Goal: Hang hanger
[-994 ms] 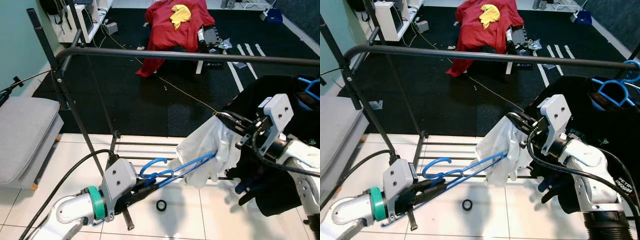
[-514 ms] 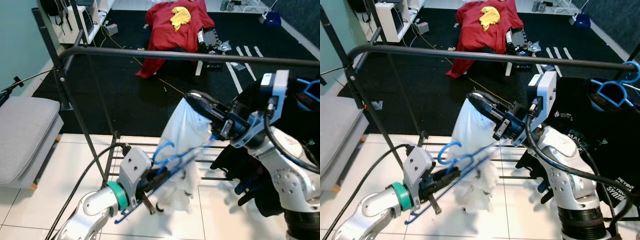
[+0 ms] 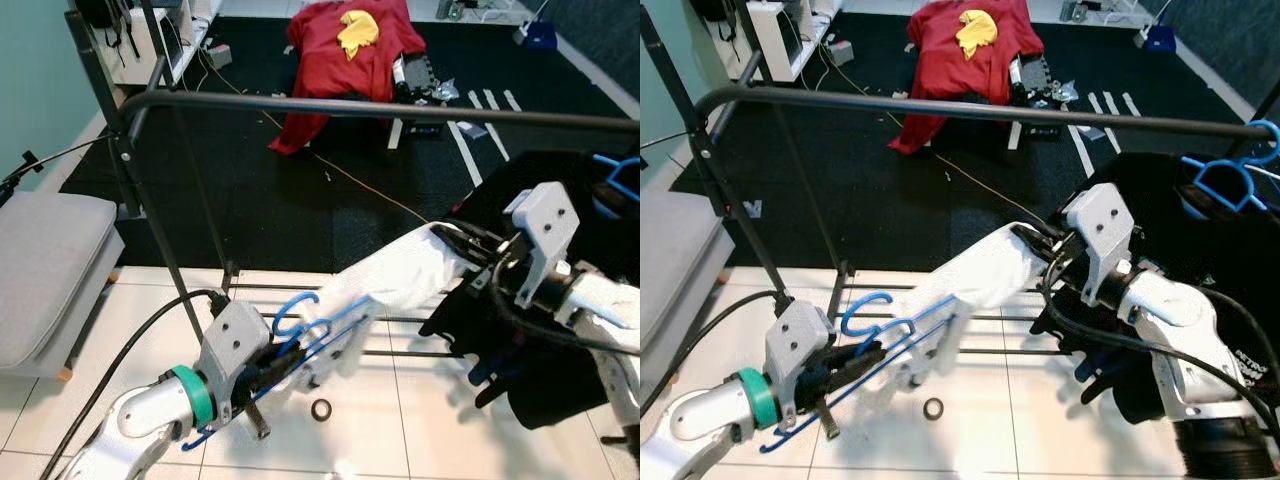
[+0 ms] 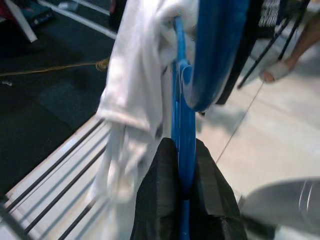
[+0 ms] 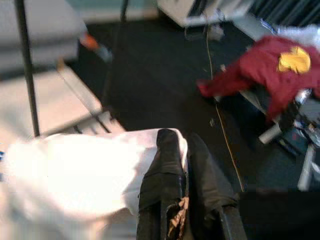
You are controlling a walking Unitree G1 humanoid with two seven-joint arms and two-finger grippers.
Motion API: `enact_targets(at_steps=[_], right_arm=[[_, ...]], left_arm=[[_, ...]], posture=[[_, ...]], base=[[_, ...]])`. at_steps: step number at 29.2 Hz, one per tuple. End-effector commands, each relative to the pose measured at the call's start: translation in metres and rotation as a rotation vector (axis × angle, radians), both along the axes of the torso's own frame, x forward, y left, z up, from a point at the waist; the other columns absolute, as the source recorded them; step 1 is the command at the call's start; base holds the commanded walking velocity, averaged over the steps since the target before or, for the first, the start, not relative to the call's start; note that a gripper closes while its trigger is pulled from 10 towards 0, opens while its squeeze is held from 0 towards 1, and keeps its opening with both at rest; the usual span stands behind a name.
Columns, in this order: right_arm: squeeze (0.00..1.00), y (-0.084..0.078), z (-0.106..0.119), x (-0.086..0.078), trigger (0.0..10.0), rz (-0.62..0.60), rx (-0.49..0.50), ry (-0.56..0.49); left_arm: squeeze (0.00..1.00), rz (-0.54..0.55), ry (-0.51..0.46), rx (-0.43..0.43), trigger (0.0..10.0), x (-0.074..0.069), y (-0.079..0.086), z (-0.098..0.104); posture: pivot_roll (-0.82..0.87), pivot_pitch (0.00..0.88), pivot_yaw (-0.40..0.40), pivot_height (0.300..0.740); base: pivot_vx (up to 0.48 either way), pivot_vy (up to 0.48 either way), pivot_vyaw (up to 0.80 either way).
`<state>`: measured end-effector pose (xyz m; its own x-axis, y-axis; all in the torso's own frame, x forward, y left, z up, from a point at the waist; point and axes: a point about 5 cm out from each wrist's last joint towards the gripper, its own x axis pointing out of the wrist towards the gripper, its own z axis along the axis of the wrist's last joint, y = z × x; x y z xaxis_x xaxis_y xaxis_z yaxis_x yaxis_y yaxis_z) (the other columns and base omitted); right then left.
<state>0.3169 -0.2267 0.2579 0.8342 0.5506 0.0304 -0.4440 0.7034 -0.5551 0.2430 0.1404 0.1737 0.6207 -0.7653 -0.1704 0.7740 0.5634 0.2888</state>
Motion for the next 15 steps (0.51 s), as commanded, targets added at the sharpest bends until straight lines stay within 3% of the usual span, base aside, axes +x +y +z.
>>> enact_targets(at_steps=[1,6,11,13,15], right_arm=[[0.00,-0.005,-0.006,0.001,10.0,-0.026,-0.027,0.002],[0.00,-0.013,-0.001,0.003,10.0,-0.046,0.017,-0.023],[0.00,-0.012,0.029,0.003,10.0,-0.006,0.083,-0.154],[0.00,-0.009,0.037,-0.001,10.0,0.043,0.092,-0.160],[0.00,0.003,0.048,-0.017,10.0,0.218,0.076,-0.107]], left_arm=[[0.00,-0.029,0.005,0.007,10.0,-0.007,0.004,0.002],[0.00,-0.056,0.028,0.033,10.0,-0.012,0.011,0.000],[0.00,-0.090,0.083,0.040,10.0,-0.019,0.010,-0.009],[0.00,-0.091,0.087,0.041,10.0,-0.019,0.010,-0.010],[0.00,-0.060,0.080,0.045,10.0,-0.014,0.011,-0.014]], posture=[[-0.13,0.196,0.064,0.740],[-0.13,0.199,0.065,0.740],[-0.14,0.205,0.064,0.740],[-0.14,0.206,0.064,0.740],[-0.15,0.207,0.061,0.740]], base=[[0.000,0.000,0.00],[0.000,0.000,0.00],[0.000,0.000,0.00],[0.000,0.000,0.00],[0.000,0.000,0.00]])
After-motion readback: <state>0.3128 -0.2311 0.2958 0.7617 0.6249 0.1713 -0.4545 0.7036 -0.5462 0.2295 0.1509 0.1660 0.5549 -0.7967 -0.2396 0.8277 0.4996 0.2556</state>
